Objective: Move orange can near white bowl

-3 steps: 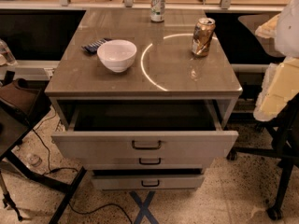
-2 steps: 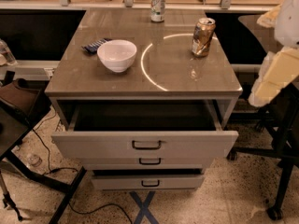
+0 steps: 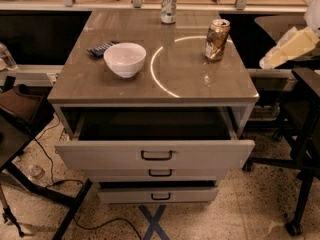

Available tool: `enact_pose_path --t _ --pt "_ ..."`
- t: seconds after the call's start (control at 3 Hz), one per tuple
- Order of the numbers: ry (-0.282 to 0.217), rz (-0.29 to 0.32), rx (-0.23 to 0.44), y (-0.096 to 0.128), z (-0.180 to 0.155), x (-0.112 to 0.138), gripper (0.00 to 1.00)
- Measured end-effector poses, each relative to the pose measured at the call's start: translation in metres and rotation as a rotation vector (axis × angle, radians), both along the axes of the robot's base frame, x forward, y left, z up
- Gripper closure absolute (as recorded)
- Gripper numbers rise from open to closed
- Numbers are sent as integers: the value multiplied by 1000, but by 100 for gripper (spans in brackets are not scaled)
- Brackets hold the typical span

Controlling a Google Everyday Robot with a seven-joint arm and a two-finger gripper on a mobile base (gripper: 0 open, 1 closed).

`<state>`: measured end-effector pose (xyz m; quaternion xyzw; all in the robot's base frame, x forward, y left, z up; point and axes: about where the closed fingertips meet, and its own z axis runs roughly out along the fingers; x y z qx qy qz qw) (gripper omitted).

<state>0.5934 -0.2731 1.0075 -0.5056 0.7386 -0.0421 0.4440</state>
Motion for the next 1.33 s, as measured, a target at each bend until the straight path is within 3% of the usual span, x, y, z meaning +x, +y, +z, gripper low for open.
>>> enact_pose_path --t 0.33,0.67,1.0,1.33 --pt "-170 7 127 -17 5 52 0" --pt "-238 -28 315 -32 -13 99 0" --pt "-229 -21 300 -29 -15 97 0" --pt "-198 -37 345 -16 -26 118 0"
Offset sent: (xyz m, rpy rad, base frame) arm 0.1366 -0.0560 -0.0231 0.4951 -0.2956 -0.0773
